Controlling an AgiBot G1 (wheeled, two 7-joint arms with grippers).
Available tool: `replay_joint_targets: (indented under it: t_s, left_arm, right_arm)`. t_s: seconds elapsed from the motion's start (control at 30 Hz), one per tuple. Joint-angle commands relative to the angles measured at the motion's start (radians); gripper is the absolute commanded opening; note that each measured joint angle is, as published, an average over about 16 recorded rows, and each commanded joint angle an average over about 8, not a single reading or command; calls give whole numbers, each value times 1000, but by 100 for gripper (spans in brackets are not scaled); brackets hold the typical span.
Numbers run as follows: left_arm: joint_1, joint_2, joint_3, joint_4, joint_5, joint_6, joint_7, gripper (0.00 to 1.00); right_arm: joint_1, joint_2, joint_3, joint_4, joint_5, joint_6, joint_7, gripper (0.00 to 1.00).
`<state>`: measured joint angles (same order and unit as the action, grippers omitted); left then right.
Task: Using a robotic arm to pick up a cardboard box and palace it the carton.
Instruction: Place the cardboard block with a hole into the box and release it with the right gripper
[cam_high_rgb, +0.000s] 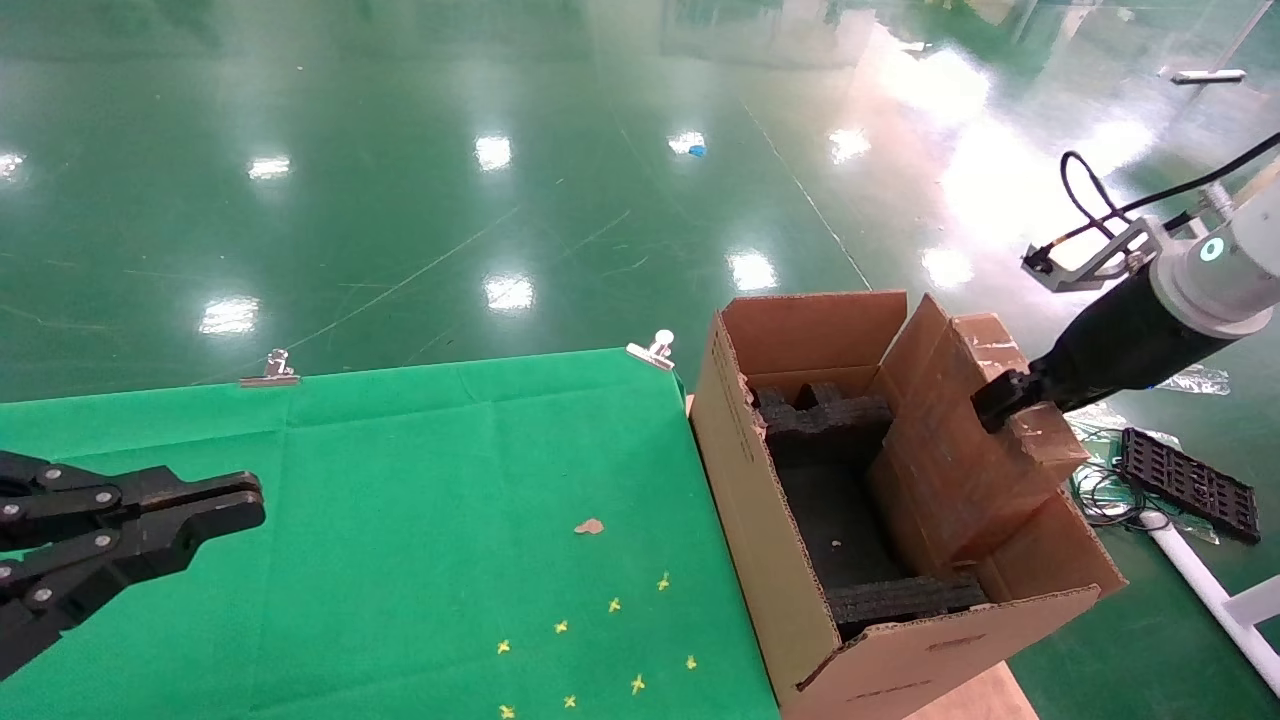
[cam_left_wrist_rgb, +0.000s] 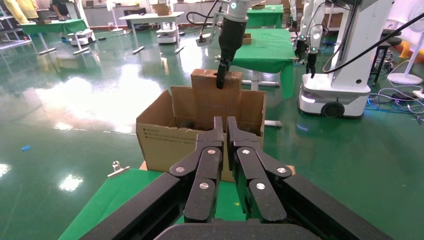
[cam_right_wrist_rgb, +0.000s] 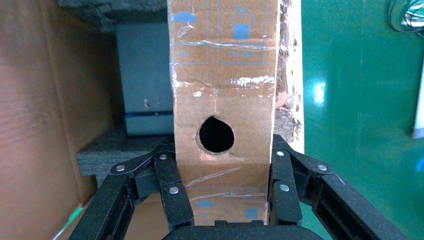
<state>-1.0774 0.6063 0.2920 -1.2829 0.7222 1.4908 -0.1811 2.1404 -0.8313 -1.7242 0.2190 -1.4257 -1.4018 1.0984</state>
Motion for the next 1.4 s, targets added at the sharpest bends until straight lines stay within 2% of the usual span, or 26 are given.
replay_joint_targets:
  t_s: [0.03, 0.53, 1.0, 1.03, 1.27, 1.3, 1.4]
  left_arm:
    - [0, 0, 0, 0, 0, 0, 0, 100]
    - [0, 0, 1, 0, -1, 0, 1, 100]
    - [0, -1, 2, 0, -1, -1, 1, 100]
    - [0, -1, 2, 0, -1, -1, 1, 100]
    - [-1, -1, 2, 0, -2, -1, 1, 100]
    - [-1, -1, 2, 0, -2, -1, 1, 100]
    - [-1, -1, 3, 0, -2, -1, 1, 100]
  right_arm:
    - [-21, -14, -3, -31, -2, -1, -7, 0]
    - [-225, -68, 28, -152, 52, 155, -27, 0]
    - [-410, -90, 91, -181, 144, 325, -71, 1]
    - [-419, -90, 94, -183, 149, 335, -75, 10]
    - [-443, -80, 114, -188, 178, 368, -115, 97]
    - [-443, -79, 115, -189, 179, 367, -118, 100]
    - [-439, -79, 114, -195, 178, 359, -123, 100]
